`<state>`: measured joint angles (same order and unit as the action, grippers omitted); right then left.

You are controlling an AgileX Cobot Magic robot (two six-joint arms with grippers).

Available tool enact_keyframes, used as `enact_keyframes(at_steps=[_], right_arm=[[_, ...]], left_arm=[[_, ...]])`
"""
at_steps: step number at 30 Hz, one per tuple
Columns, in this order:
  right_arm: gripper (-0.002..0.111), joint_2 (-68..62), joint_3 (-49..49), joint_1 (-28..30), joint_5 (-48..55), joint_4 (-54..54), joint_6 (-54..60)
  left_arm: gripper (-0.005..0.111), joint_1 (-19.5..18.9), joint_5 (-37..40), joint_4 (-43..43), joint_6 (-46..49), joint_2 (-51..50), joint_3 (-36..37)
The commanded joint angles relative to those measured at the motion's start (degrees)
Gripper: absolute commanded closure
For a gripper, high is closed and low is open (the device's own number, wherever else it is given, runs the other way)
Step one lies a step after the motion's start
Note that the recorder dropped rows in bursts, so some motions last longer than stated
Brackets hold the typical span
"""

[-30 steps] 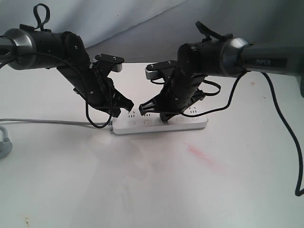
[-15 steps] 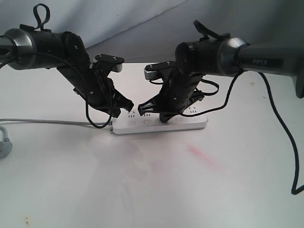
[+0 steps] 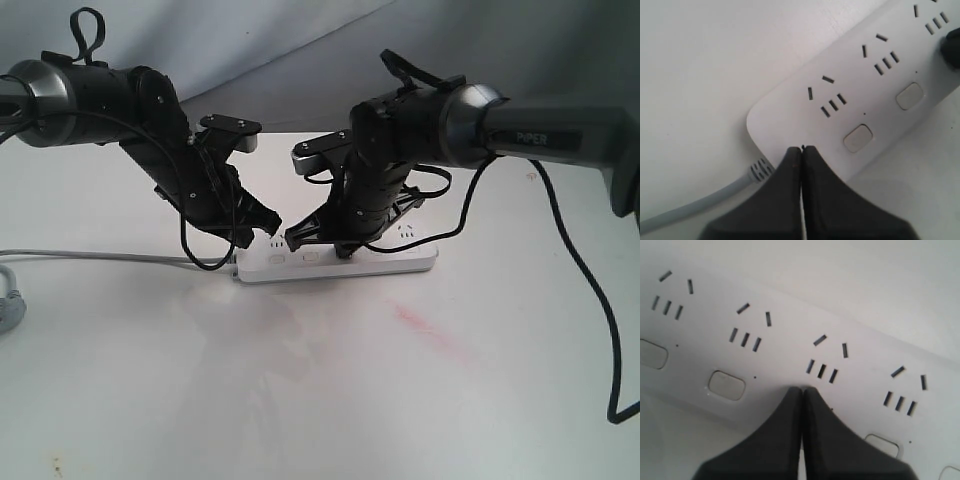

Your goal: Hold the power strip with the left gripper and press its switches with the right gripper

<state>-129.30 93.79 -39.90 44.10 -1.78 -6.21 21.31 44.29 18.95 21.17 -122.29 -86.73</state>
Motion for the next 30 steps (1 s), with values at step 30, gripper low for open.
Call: enact_keyframes(at_steps=[30], right_arm=[[0.108,16.3,-2.0,0.0,15.5,-12.8,-4.4]], left_arm=[[0.107,-1.4,-3.6,-0.2,-6.2,7.8,0.1]])
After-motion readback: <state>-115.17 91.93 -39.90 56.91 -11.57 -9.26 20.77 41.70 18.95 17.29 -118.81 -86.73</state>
